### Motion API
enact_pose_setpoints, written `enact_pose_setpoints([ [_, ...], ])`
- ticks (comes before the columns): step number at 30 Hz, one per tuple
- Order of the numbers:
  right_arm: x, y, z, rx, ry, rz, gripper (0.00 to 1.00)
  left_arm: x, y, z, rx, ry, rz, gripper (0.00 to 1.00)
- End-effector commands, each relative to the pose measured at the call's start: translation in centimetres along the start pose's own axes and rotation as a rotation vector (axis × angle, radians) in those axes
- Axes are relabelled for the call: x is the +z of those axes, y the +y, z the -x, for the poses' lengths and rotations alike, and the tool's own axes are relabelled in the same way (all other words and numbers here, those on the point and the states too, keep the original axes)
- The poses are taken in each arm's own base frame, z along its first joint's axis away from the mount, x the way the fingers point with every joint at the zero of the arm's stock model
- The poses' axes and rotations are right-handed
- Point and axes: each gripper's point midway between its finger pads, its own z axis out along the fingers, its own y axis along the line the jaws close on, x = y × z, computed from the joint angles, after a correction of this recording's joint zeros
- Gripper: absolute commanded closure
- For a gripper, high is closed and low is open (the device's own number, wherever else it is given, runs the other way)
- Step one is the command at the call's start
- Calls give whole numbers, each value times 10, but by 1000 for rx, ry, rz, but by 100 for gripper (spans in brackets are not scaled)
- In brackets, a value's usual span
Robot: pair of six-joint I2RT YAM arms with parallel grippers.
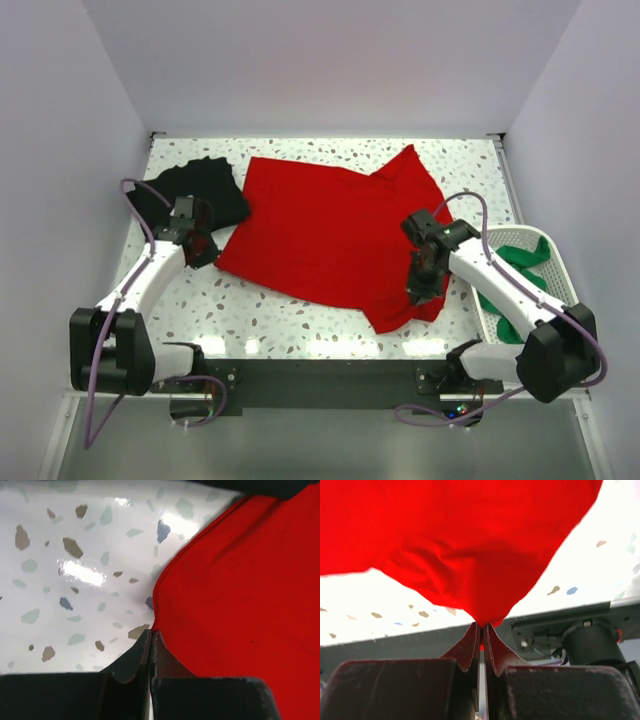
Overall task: Fold and stack the t-shirts
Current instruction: Fold the tshirt
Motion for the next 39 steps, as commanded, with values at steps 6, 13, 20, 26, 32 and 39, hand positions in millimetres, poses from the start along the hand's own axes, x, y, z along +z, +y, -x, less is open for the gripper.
enact_pose_setpoints([
  [6,-17,10,93,44,-169,27,100,5,-40,51,-1,-71,-110,100],
  [13,-20,6,145,23,-203,-2,100,17,-57,66,13,-69,-141,100],
  [20,-21,-2,189,26,-227,-24,100,27,-70,89,27,-88,-144,100],
  [26,-22,-8,214,27,-234,-44,100,34,-80,106,48,-105,-146,100],
  [32,-20,-14,231,21,-230,-70,100,44,-91,120,62,-107,-154,100],
  [39,-15,-23,241,18,-224,-95,100,52,-102,135,84,-121,-169,100],
])
